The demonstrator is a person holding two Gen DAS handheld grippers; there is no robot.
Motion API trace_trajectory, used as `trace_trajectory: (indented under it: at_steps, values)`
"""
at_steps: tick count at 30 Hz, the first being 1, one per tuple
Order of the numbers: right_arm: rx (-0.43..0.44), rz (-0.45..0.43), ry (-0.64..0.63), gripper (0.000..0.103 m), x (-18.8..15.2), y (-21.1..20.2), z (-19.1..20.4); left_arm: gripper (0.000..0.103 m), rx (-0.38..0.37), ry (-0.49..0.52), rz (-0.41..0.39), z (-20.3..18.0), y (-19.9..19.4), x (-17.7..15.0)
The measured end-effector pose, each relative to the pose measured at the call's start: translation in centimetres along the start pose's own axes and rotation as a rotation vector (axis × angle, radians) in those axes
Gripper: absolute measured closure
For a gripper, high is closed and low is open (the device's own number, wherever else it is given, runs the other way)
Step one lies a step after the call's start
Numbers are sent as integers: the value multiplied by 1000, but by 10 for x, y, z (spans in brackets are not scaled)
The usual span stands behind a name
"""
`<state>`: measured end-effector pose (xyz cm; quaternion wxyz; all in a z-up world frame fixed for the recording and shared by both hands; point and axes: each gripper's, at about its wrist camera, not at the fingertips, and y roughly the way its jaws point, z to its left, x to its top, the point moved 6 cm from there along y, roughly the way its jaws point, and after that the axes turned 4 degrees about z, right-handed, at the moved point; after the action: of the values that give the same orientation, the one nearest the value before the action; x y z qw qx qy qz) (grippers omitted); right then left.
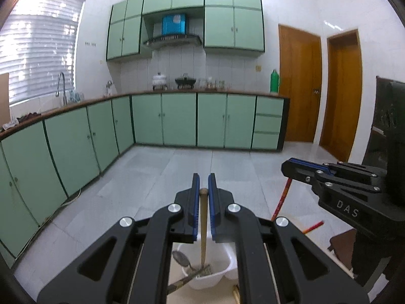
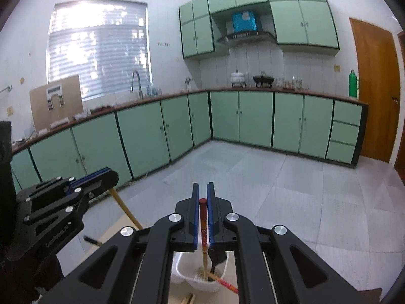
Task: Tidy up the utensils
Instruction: 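Open both tools to release the chopsticks into the holder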
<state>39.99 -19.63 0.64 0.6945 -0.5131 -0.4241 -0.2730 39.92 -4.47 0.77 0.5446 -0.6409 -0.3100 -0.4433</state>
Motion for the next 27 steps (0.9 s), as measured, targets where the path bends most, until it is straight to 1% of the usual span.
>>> trace_trajectory:
  at_steps: [2,4,6,9,10,12,13,15,16,18,19,21,24,27]
  values:
    - [3,8,16,97,-5,0,-3,96,-5,-7,23,3,3,-7]
    - [-6,1,22,93,-11,-6,-7,89,-3,-3,27,6,0,-11]
    - [-16,-14,38,76,-13,-15,-13,70,-2,-2,25,7,-8,-14]
    - [-40,-27,51,67,-21,-33,-20,60,-4,-2,17,9,-22,-21]
    - [-47,-32,52,65,-23,-37,-23,58,-4,-4,17,10,-28,-24]
    - [-62,-47,63,52,-32,-51,-27,51,-5,-5,11,9,-38,-28]
    - [-63,-54,67,50,-36,-57,-28,50,-6,-5,3,9,-45,-32]
    - [-69,-61,73,40,-46,-68,-28,44,-13,-3,-7,7,-58,-39]
    - [-75,-65,76,38,-52,-74,-28,42,-14,0,-12,6,-65,-44]
    - [-78,-67,79,34,-65,-85,-25,35,-13,0,-15,3,-77,-57]
    - [-79,-68,81,33,-72,-90,-23,34,-14,1,-12,2,-83,-64]
    - [-82,-67,89,27,-88,-98,-20,30,-14,-5,-1,-1,-91,-78]
    - [-77,-50,103,23,-113,-107,-13,26,-18,-26,29,-3,-102,-104]
    - [-94,-15,103,18,-146,-113,-5,23,-20,-39,72,-4,-108,-131]
